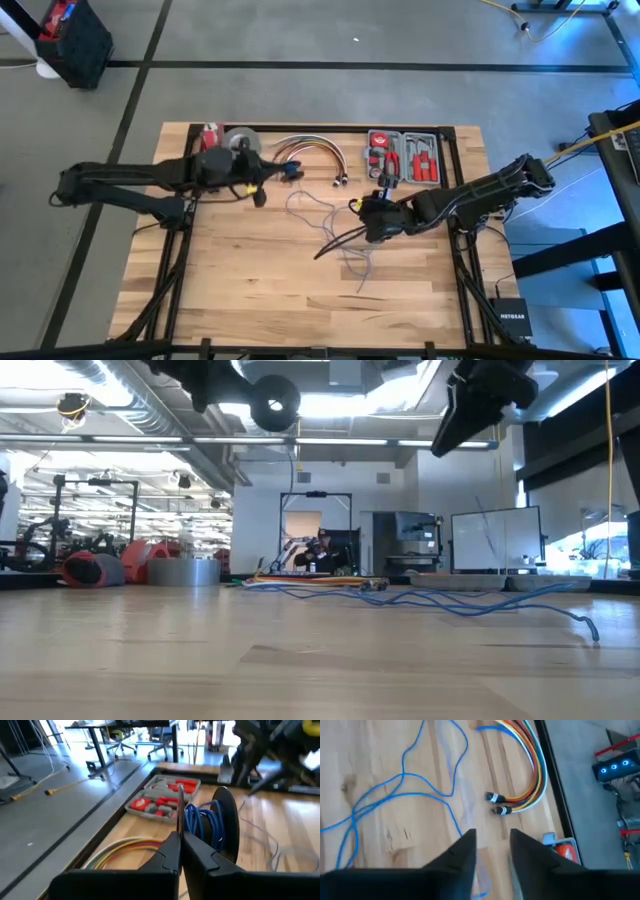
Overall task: Coil cords
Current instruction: Uncoil the blue wire from the black spool
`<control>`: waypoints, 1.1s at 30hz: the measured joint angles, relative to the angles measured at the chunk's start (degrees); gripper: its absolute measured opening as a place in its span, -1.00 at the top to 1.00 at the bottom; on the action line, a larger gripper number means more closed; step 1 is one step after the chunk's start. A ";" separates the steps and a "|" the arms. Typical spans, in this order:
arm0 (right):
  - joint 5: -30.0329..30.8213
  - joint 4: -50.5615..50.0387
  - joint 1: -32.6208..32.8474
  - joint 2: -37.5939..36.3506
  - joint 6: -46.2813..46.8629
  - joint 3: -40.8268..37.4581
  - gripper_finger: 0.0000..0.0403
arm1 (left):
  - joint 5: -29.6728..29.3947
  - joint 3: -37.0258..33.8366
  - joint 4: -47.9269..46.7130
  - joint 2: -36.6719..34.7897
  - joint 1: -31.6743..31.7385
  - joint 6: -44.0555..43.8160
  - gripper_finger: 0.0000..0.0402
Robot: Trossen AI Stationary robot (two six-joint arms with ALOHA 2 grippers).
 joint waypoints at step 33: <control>-16.23 91.31 -13.94 21.21 -18.11 -10.77 0.04 | -3.25 -2.43 3.34 -0.18 -4.93 2.49 0.99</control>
